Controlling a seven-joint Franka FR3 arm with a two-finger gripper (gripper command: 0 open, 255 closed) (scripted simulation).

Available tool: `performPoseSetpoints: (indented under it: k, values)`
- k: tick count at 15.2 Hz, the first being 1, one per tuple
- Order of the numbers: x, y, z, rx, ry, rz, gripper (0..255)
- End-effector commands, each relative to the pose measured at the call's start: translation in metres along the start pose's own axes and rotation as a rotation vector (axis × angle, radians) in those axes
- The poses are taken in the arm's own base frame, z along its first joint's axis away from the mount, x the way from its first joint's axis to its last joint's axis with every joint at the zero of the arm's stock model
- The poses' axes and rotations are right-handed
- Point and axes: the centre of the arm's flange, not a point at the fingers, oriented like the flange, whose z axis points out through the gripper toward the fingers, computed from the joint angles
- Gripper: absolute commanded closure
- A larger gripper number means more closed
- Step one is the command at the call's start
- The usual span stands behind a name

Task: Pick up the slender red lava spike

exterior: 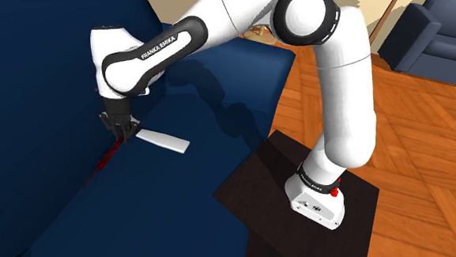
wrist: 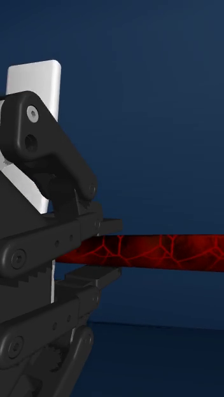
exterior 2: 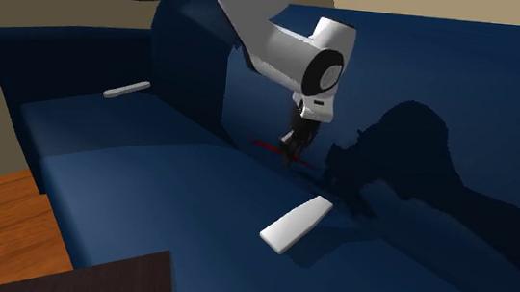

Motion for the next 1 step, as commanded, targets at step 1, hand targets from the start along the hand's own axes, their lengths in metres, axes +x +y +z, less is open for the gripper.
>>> performPoseSetpoints:
  k: [1]
  values:
    - [-0.0009, 0.0002, -0.002, -0.001, 0.0, 0.0, 255]
